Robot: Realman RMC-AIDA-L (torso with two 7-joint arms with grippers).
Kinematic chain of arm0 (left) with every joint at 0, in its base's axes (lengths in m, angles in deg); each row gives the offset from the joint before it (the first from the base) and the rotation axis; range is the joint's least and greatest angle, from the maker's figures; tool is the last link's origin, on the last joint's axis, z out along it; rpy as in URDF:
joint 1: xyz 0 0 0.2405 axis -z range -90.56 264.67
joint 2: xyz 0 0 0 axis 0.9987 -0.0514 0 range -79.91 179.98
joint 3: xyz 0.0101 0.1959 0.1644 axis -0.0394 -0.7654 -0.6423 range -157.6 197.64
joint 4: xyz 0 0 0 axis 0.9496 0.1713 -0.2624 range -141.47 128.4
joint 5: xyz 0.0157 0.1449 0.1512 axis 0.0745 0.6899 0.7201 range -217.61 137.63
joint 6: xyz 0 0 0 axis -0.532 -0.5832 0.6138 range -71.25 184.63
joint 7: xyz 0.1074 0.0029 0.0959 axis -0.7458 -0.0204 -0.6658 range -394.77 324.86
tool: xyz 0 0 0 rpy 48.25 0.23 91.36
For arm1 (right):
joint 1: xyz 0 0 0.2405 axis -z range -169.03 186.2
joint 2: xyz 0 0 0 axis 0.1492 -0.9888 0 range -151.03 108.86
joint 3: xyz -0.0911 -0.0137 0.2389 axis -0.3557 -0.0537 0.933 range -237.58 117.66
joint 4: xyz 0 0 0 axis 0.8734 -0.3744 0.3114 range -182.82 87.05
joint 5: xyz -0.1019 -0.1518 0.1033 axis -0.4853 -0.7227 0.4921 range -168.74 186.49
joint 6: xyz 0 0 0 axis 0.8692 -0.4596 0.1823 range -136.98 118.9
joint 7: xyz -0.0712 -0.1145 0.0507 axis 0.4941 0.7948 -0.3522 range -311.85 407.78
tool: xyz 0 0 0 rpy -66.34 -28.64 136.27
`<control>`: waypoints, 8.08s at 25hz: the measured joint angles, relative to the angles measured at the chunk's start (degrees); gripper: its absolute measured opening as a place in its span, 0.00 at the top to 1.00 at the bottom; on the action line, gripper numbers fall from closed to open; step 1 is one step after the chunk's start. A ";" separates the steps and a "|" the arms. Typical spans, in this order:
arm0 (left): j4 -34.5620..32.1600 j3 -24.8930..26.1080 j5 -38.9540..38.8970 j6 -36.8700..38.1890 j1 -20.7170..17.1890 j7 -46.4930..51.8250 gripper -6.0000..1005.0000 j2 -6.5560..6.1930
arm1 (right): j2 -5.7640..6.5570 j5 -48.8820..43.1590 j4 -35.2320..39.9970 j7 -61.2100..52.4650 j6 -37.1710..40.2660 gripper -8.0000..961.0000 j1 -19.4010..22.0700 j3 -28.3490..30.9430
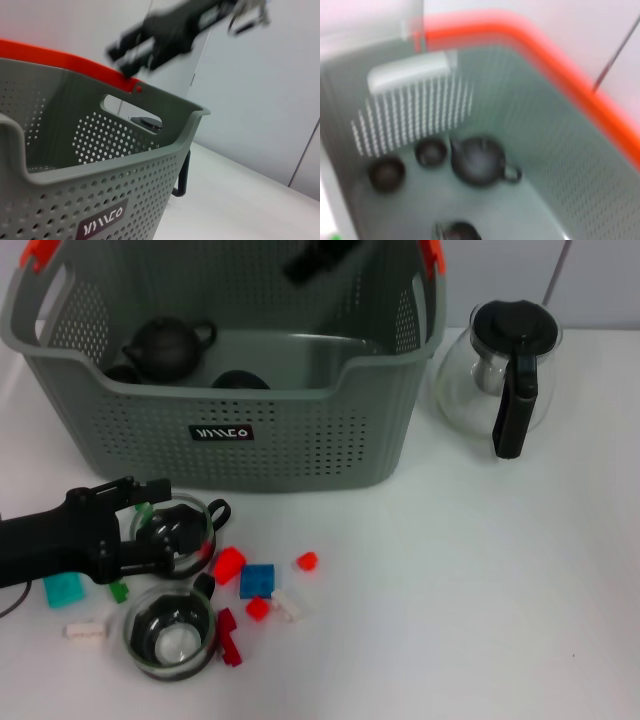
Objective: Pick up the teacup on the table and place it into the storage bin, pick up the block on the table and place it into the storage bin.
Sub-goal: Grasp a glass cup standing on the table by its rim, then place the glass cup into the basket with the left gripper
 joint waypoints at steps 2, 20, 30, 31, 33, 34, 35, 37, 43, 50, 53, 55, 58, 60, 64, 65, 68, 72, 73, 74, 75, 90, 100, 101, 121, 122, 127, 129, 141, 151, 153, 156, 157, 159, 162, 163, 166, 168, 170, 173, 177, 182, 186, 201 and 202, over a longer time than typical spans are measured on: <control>0.00 0.05 0.00 0.02 0.07 0.02 0.11 0.00 | 0.04 2.92 7.01 0.40 6.09 0.36 2.07 5.03; 0.80 0.15 -0.81 2.39 0.14 2.63 0.13 -0.56 | 5.86 38.88 11.24 25.50 36.59 0.28 34.23 15.16; 3.05 -0.48 -0.60 4.47 1.00 5.07 0.13 -0.98 | 3.42 38.60 -8.90 64.35 28.02 0.28 43.73 20.35; 4.19 -1.08 0.10 4.95 1.01 6.33 0.13 -1.27 | 3.28 38.61 -10.31 65.75 27.11 0.28 43.79 20.73; 6.58 -2.16 1.34 6.22 0.94 8.68 0.13 -1.63 | 3.17 38.56 -12.32 67.08 26.17 0.28 43.68 20.83; 9.55 -3.38 2.46 7.97 0.87 11.50 0.13 -2.06 | 3.18 38.45 -12.62 67.12 26.09 0.28 43.51 20.74; 11.54 -4.15 3.12 9.17 0.88 13.36 0.13 -2.32 | 3.16 38.20 -12.81 67.12 26.05 0.28 43.36 20.65; 17.25 -6.83 4.61 11.78 0.99 17.87 0.14 -2.61 | 3.05 37.67 -12.82 66.91 26.02 0.28 42.81 20.71; 33.30 -18.84 9.56 12.62 3.70 29.64 0.14 -1.92 | 2.79 37.58 -12.85 66.92 26.02 0.28 42.24 20.90; 37.39 -31.92 20.03 9.55 12.73 39.15 0.14 -0.12 | 2.61 37.59 -12.89 66.93 26.07 0.28 41.86 20.96; 37.41 -32.59 22.11 8.65 13.83 39.64 0.14 0.54 | 2.61 37.59 -12.90 66.93 26.08 0.28 41.86 20.98; 37.34 -33.77 32.17 5.44 17.40 40.35 0.15 4.61 | 2.58 37.59 -13.16 66.94 26.08 0.28 41.87 20.99; 36.98 -35.20 36.66 3.78 18.38 42.10 0.15 6.01 | 2.57 37.60 -13.46 66.95 26.08 0.28 41.88 21.00; 36.06 -37.49 38.13 2.21 18.57 45.20 0.15 6.20 | 2.59 37.62 -13.51 66.96 26.08 0.28 41.89 21.00; 34.85 -42.10 38.90 0.15 18.63 51.66 0.15 6.11 | 2.65 37.63 -13.51 66.95 26.15 0.28 41.90 21.00; 34.63 -43.40 39.34 -0.73 18.62 53.80 0.15 6.11 | 2.67 37.63 -13.51 66.94 26.18 0.28 41.90 21.00; 34.07 -45.30 40.61 -3.61 18.65 58.46 0.15 6.12 | 2.74 37.62 -13.51 66.94 26.26 0.28 41.90 21.00; 32.40 -45.58 41.49 -5.12 19.05 60.31 0.20 6.07 | 2.79 37.61 -13.58 66.93 26.29 0.28 41.90 21.00; 31.97 -45.71 41.67 -5.48 19.14 60.54 0.22 6.11 | 2.81 37.60 -13.60 66.93 26.32 0.28 41.91 21.00; 31.56 -45.92 41.80 -5.85 19.22 60.83 0.23 6.14 | 2.84 37.59 -13.61 66.93 26.37 0.28 41.94 21.00; 30.80 -46.35 42.01 -6.66 19.35 61.56 0.25 6.17 | 2.87 37.60 -13.61 66.93 26.42 0.28 41.96 21.00; 24.04 -47.70 42.50 -11.36 21.97 67.05 0.27 6.10 | 2.96 37.59 -13.62 66.93 26.60 0.28 42.03 21.09; 21.69 -49.22 43.07 -13.49 22.81 69.26 0.39 6.00 | 2.96 37.59 -14.03 66.93 26.61 0.28 42.15 21.09; 21.67 -49.43 43.44 -13.70 22.82 69.45 0.43 6.02 | 2.99 37.59 -14.18 66.93 26.61 0.28 42.12 21.08; 24.78 -51.25 46.10 -11.89 22.03 70.46 0.93 6.15 | 3.21 37.59 -14.50 66.93 26.60 0.28 42.17 21.00; 25.66 -51.14 45.99 -11.07 21.74 70.31 0.94 6.15 | 3.22 37.59 -14.50 66.93 26.60 0.28 42.14 21.00; 30.52 -50.15 45.63 -6.51 20.11 69.54 0.94 6.11 | 3.23 37.59 -14.50 66.93 26.60 0.28 41.94 21.00; 31.75 -49.42 45.22 -4.95 19.66 68.89 0.94 6.10 | 3.22 37.59 -14.50 66.93 26.60 0.28 41.88 21.00; 35.32 -24.85 18.97 16.18 17.84 47.99 0.94 2.93 | 3.22 37.60 -14.50 66.93 26.61 0.28 41.70 20.95; 31.44 -19.36 -10.34 14.29 16.53 45.44 0.94 -3.22 | 3.21 37.60 -14.49 66.74 26.69 0.28 41.72 20.98; 31.40 -17.19 -11.33 11.28 18.47 45.88 0.94 -4.13 | 3.15 37.60 -14.49 66.74 26.70 0.28 41.73 20.90; 29.83 -18.00 -10.03 4.85 22.04 46.84 0.94 -5.69 | 3.02 37.59 -14.49 66.74 26.69 0.28 41.72 20.74; 28.57 -19.11 -8.79 1.49 23.59 47.21 0.94 -6.17 | 3.02 37.59 -14.49 66.74 26.69 0.28 41.72 20.74; 26.18 -21.03 -6.31 -3.64 25.68 47.86 0.94 -6.50 | 2.93 37.59 -14.49 66.74 26.69 0.28 41.72 20.71; 21.26 -25.17 -0.84 -14.37 28.81 49.91 0.94 -6.32 | 2.82 37.60 -14.49 66.75 26.69 0.28 41.72 20.88; 19.50 -27.00 1.47 -19.01 29.80 51.07 0.94 -6.01 | 2.78 37.59 -14.49 66.75 26.71 0.28 41.72 20.91; 15.25 -31.59 7.09 -29.74 31.81 53.58 0.94 -4.65 | 2.73 37.59 -14.49 66.75 27.46 0.28 41.72 20.95; 11.52 -33.85 11.54 -36.99 33.76 55.10 0.94 -3.46 | 2.71 37.59 -14.43 66.75 28.28 0.28 41.72 20.98; 7.65 -34.67 15.05 -41.82 35.45 55.59 0.94 -2.77 | 2.72 37.66 -14.37 66.75 28.88 0.28 41.72 20.99; 1.46 -35.61 20.80 -49.28 38.06 55.73 0.94 -1.80 | 2.80 37.78 -14.36 66.76 29.03 0.28 41.73 21.05; -3.82 -36.51 25.59 -53.85 40.19 56.59 0.94 -1.42 | 2.85 37.89 -14.41 66.75 29.09 0.28 41.86 21.10; -5.77 -36.49 27.16 -55.43 40.69 56.84 0.94 -1.28 | 2.93 37.94 -14.45 66.75 29.40 0.28 41.94 21.10; -6.54 -37.30 27.34 -57.54 40.04 56.38 0.94 -0.36 | 2.95 37.93 -14.49 66.75 29.43 0.28 42.06 21.09; -8.43 -43.11 27.49 -64.80 40.01 56.28 0.94 1.92 | 3.05 37.76 -14.50 66.75 29.43 0.28 42.30 21.08; -8.43 -43.10 27.50 -64.79 40.01 56.36 0.94 1.87 | 3.05 37.75 -14.50 66.75 29.43 0.28 42.26 21.08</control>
